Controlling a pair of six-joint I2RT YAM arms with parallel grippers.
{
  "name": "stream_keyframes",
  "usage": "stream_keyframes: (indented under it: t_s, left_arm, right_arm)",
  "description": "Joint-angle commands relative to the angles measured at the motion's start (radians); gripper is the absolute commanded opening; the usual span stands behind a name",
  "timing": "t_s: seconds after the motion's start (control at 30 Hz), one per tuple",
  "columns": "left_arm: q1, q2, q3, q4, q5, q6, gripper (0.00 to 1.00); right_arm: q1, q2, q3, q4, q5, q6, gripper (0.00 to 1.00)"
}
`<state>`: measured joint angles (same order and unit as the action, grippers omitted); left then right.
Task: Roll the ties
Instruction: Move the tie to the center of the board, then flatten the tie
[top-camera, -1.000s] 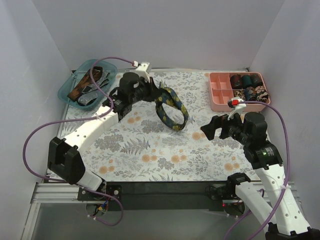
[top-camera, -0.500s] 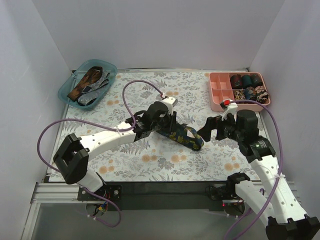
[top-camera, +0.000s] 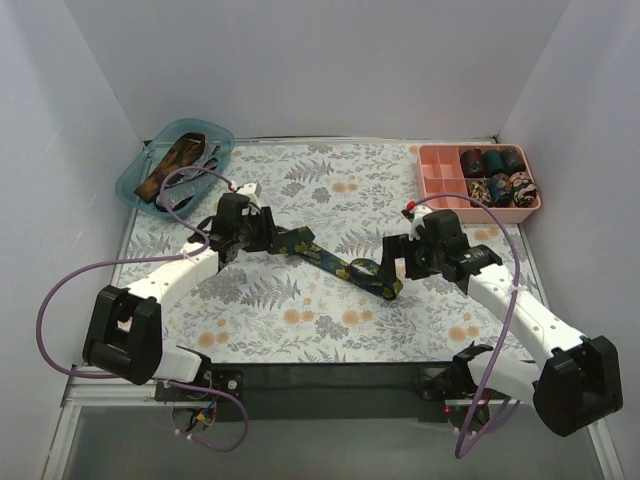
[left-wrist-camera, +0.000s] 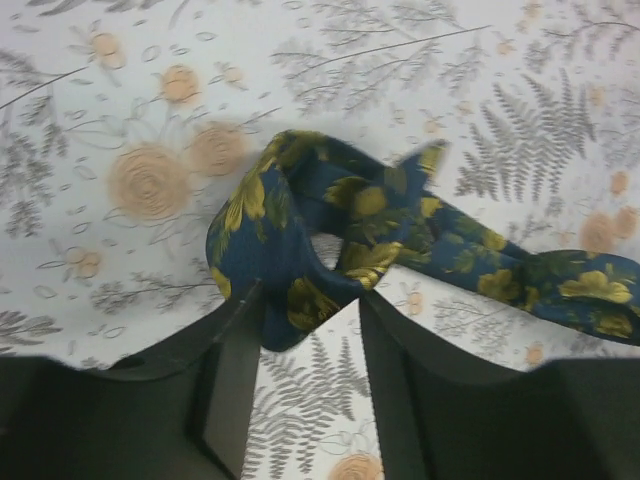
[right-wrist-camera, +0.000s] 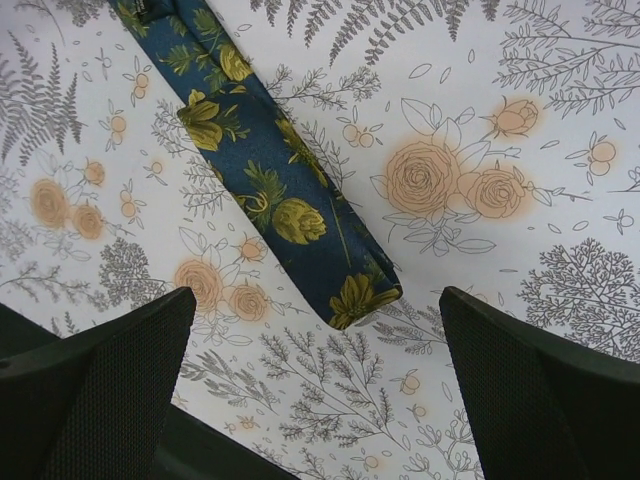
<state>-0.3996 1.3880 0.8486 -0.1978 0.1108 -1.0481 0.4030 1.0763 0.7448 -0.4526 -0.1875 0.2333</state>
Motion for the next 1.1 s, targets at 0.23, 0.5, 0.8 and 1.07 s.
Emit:
stream_keyframes:
  t_s: [0.23,0.5,0.8,1.07]
  left_arm:
    - [0.245,0.014,0.075,-0.127,0.015,0.098,0.80]
    - [0.136,-0.050,0.106,-0.201,0.006,0.177,0.82]
    - [-0.028,-0.029,0.099,-0.210,-0.069,0.189,0.82]
    - [-0.114,0.006,0.116,-0.201,-0.173,0.220,0.82]
  right_arm:
    - [0.252,0.318,0.321,-0.024,0.374,-0.069,0.98]
    - [0.300,0.433,0.361,-0.057,0.453,-0.094,0.98]
    - [0.292,0.380,0.236,-0.087,0.638,-0.055,0.98]
    - [0.156,0.158,-0.016,-0.060,0.620,0.136,0.95]
